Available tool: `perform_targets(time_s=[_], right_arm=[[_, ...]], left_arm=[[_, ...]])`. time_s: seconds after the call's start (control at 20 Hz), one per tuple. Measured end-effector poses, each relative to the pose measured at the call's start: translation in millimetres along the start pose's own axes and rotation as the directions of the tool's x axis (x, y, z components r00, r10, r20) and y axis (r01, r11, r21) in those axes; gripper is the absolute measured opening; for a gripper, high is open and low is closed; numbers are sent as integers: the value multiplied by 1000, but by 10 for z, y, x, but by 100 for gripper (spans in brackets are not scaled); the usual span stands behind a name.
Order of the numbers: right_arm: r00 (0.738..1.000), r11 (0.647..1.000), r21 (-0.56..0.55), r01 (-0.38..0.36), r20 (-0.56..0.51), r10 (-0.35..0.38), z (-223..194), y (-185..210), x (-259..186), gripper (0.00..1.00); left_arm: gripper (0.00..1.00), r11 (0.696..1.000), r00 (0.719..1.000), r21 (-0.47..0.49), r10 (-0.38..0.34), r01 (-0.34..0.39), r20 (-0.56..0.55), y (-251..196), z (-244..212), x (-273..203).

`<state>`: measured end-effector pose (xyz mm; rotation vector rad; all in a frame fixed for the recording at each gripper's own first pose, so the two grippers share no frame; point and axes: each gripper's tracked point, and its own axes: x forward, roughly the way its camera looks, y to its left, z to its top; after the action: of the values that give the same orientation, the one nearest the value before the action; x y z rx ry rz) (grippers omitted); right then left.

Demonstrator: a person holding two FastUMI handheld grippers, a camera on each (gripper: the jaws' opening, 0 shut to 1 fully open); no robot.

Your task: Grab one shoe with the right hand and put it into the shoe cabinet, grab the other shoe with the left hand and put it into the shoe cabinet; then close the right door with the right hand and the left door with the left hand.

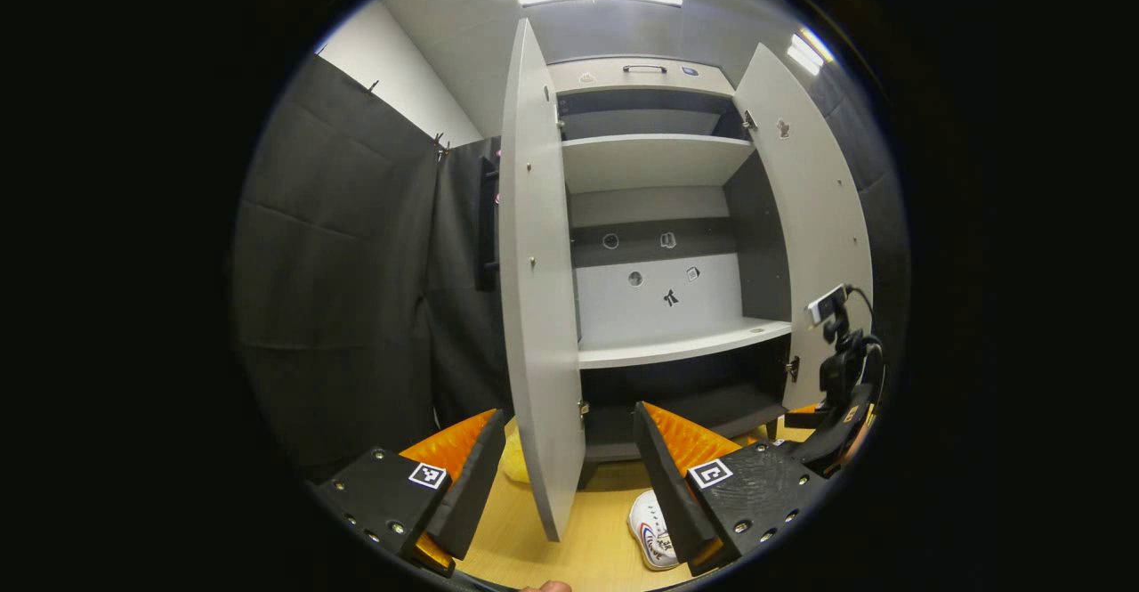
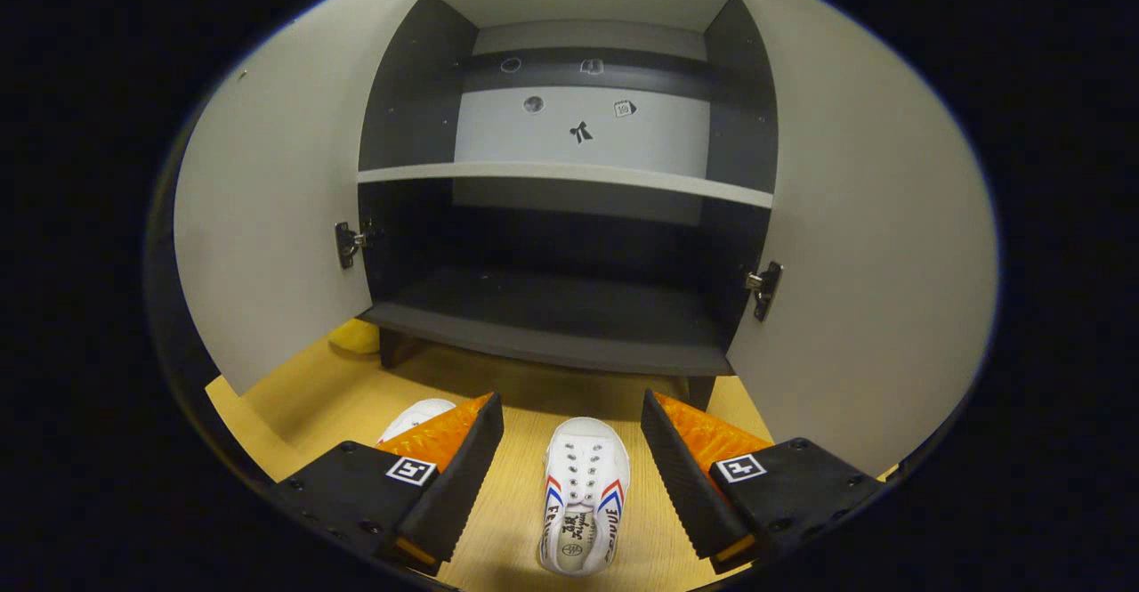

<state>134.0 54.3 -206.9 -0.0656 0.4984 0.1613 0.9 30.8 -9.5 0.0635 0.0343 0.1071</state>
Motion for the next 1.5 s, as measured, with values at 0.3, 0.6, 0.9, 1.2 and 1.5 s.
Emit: perform_targets(time_s=[0.3, 0.6, 0.9, 1.2, 1.5], right_arm=[[985, 998, -25, -58, -166, 53, -547, 188, 264, 96], [953, 998, -13, -56, -300, 49, -977, 245, 450, 89], [906, 999, 28, -24, -422, 34, -1291, 236, 573, 75], [895, 998, -35, 49, -443, -60, -1328, 58, 654, 54], [897, 999, 17, 27, -443, -16, -1276, 107, 639, 7]], left_arm=[[80, 1000, 1000, 2, 20, -20, -19, 74, -69, 11], [80, 999, 999, 7, 41, -41, -34, 166, -131, 0], [80, 998, 998, 10, 56, -56, -24, 229, -104, -37], [80, 999, 998, 9, 51, -51, -25, 212, -106, -47], [80, 999, 999, 17, 38, -38, -20, 138, -81, -101]])
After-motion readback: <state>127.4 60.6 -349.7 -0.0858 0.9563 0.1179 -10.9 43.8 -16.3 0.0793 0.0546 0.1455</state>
